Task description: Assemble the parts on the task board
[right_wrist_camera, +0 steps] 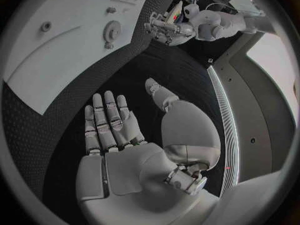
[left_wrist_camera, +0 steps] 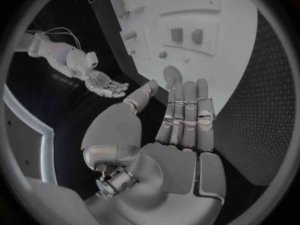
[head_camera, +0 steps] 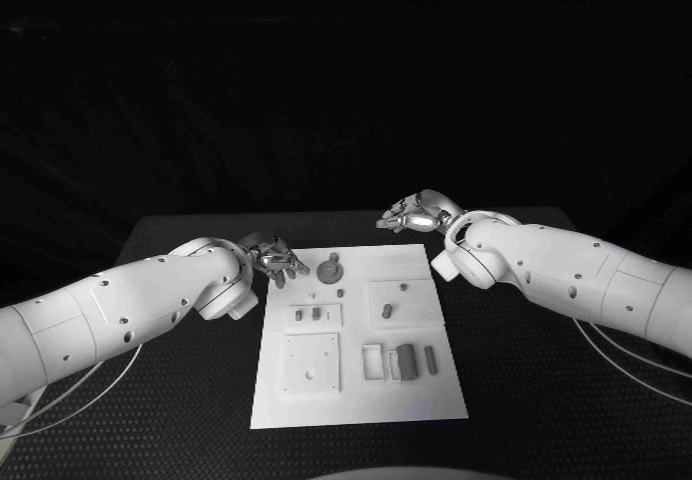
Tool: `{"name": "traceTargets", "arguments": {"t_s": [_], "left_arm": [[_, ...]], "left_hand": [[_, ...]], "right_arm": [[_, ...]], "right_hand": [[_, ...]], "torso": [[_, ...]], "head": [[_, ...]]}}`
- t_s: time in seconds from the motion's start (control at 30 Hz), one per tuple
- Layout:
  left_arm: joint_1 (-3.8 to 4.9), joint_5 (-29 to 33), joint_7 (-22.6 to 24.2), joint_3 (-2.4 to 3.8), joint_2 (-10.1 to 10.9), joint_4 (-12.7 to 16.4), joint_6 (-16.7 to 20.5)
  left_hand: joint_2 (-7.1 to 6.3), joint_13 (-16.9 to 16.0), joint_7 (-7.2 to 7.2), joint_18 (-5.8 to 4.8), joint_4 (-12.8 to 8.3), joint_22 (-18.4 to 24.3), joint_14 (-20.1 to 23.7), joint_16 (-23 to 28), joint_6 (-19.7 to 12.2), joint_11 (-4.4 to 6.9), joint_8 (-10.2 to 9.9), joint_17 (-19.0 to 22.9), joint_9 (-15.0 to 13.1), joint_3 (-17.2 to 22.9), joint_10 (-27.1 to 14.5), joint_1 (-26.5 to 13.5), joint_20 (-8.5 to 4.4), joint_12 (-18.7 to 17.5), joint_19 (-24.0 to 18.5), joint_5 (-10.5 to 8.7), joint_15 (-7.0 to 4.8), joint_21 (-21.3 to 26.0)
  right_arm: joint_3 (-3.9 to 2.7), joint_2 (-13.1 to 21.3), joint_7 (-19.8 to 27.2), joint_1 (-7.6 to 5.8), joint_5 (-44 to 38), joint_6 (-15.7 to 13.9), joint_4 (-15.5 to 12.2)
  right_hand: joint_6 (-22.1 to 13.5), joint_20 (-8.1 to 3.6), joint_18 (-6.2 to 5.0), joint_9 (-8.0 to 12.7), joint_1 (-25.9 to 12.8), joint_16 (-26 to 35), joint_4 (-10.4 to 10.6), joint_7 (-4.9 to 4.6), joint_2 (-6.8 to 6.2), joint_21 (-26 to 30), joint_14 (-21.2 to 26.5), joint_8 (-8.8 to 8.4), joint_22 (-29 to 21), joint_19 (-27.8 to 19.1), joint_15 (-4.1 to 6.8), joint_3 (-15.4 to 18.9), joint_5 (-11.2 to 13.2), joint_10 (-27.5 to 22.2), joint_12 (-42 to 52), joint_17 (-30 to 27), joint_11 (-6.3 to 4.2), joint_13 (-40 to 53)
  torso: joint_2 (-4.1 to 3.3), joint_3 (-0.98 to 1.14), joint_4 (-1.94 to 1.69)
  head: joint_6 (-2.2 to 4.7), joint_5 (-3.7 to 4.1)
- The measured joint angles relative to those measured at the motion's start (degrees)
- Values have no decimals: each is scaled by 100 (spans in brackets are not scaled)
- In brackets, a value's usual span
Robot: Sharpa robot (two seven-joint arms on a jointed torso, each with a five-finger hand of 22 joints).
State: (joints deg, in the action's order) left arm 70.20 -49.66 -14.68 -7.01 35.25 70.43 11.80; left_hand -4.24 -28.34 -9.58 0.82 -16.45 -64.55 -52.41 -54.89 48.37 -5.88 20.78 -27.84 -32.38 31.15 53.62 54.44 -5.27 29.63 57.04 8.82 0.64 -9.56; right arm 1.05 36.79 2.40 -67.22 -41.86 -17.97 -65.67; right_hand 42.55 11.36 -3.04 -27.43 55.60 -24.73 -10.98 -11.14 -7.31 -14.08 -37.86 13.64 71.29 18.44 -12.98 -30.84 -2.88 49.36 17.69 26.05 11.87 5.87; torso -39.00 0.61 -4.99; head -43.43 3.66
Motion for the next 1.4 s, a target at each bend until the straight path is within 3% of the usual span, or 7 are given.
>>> {"name": "traceTargets", "arguments": {"t_s": [0.1, 0.2, 0.3, 0.47, 0.73, 0.97, 1.4], "left_arm": [[0, -267, 381, -5, -77, -54, 56], [1, -701, 730, -32, -200, -178, 108], [2, -1174, 1040, -110, -342, -306, 191], [-2, -1927, 1396, -220, -515, -366, 342], [-11, -3028, 1633, -347, -747, -529, 521], [-25, -3502, 1756, -468, -902, -586, 527], [-81, -3891, 1750, -466, -1127, -845, 350]], "left_hand": [[-89, 588, -29, 2, -8, 261, 232, 419, -42, -179, -45, 168, 134, 59, -27, 616, 249, -674, -221, -78, 257, 321], [-261, 877, -64, 2, -24, 319, 309, 497, -77, -261, -87, 181, 220, 113, 5, 1143, 324, -1016, -257, -91, 335, 395], [-418, 1065, -11, 3, -18, 359, 497, 632, -131, -262, -133, 186, 286, 56, 46, 1310, 447, -1247, -385, -114, 429, 515], [-427, 1325, 60, 4, -20, 499, 861, 941, -79, -293, -170, 335, 373, -42, 218, 1319, 649, -1550, -791, -153, 650, 574], [-390, 1459, 19, 2, -19, 554, 520, 959, 130, -240, -143, 369, 422, -10, 555, 1372, 576, -1744, -525, -153, 531, 538], [-387, 1597, 92, 93, -26, 513, 17, 662, 285, -176, -143, 134, 507, -51, 884, 1404, 325, -1990, 33, -153, 242, 395], [-374, 1722, -13, 44, -27, 413, -299, 506, 260, -169, -271, -110, 625, -50, 996, 1461, 149, -2238, 389, -142, 109, 294]], "right_arm": [[0, -9, 0, 0, 0, 1, 13], [0, -15, 0, 0, 0, 1, 34], [0, -27, 4, -1, 2, 0, 95], [0, -53, 13, -2, 7, -1, 143], [-1, -62, 20, -7, 32, 0, 161], [0, -66, 24, -30, 42, 0, 150], [-2, -77, 27, -137, 48, -16, 152]], "right_hand": [[0, 0, 0, 0, 0, 0, 0, 0, 0, 0, 0, 21, 0, 0, 0, 0, 0, 0, 0, 0, 0, 0], [0, 0, 0, 0, 0, 0, 0, 0, 0, 0, 0, 21, 3, 0, 0, 0, 0, 0, 0, -1, 0, 0], [0, 0, 0, 0, 0, 0, 0, 0, 0, 0, 0, 21, 5, 0, 0, 0, 0, 0, 0, -1, 0, 1], [0, 0, 0, -1, 0, 0, 0, 0, 0, 0, 0, 21, 4, 0, 0, 0, 0, 0, 0, -1, 0, -5], [0, 0, 0, -1, 0, 0, 0, 0, 0, 0, 0, 21, 9, 0, 0, 0, 0, 0, 0, 4, 0, -5], [0, 0, 0, -1, 0, 0, 0, 0, 0, 21, 0, 21, 9, 0, 0, 0, 0, 0, 0, 4, 0, -9], [-51, 0, 0, 14, 0, 0, 0, 12, 0, 21, 0, 21, 18, 0, 0, 0, 0, -42, 0, 3, 1, -19]], "torso": [[-2, 3, 1], [-5, 4, 3], [-9, 4, 3], [-9, 4, 6], [-16, 5, 12], [-20, 4, 10], [-53, -3, 2]], "head": [[15, 1], [34, -3], [57, -8], [89, -10], [110, -2], [101, 32], [81, 93]]}}
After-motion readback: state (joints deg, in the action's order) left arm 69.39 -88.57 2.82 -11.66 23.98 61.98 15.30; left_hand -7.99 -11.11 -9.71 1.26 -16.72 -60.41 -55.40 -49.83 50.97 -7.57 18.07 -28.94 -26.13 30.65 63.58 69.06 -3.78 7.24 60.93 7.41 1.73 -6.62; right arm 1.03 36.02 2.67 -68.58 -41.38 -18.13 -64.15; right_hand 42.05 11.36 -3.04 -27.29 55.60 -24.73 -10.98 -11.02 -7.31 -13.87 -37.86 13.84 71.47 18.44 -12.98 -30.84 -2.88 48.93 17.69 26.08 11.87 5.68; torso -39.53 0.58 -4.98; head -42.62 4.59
